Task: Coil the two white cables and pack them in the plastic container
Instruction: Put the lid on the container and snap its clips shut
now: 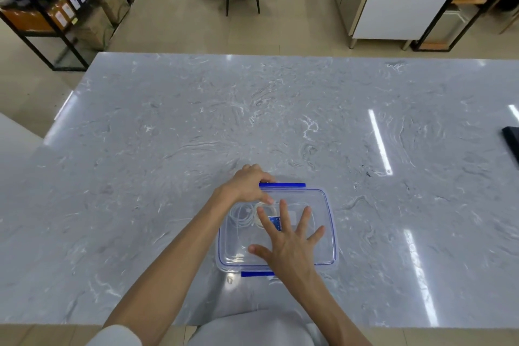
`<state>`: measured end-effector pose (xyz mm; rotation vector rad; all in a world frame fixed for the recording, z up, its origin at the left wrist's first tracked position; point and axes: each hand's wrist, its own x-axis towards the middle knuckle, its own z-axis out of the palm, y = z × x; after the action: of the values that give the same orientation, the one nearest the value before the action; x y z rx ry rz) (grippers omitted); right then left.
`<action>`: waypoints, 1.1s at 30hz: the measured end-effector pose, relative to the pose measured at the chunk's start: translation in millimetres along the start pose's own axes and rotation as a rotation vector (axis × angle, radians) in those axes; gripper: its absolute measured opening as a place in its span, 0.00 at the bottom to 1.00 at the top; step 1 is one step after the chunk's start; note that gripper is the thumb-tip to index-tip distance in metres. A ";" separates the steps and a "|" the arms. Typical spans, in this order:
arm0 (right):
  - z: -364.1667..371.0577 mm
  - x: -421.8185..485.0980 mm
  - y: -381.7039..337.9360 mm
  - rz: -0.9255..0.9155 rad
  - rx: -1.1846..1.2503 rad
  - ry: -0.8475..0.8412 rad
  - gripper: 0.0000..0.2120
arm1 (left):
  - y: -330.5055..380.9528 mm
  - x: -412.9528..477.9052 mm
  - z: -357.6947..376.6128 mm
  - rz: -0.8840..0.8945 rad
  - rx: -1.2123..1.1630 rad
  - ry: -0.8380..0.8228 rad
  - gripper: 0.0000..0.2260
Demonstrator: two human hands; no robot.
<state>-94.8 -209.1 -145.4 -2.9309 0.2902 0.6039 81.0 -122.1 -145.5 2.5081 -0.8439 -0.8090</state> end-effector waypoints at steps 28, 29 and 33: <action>74.6 -41.0 94.0 -0.426 0.101 0.555 0.33 | 3.7 -156.8 154.6 0.098 0.536 0.450 0.42; 80.4 -38.7 94.1 -0.417 0.072 0.566 0.34 | 1.7 -154.6 158.1 0.080 0.554 0.442 0.45; 97.3 -31.2 93.1 -0.385 -0.040 0.640 0.35 | -3.7 -149.5 167.6 0.039 0.655 0.449 0.48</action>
<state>-179.6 -278.1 -230.0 -3.0052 -0.2316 -0.3899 -119.8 -50.3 -215.8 3.0257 -1.1112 0.0932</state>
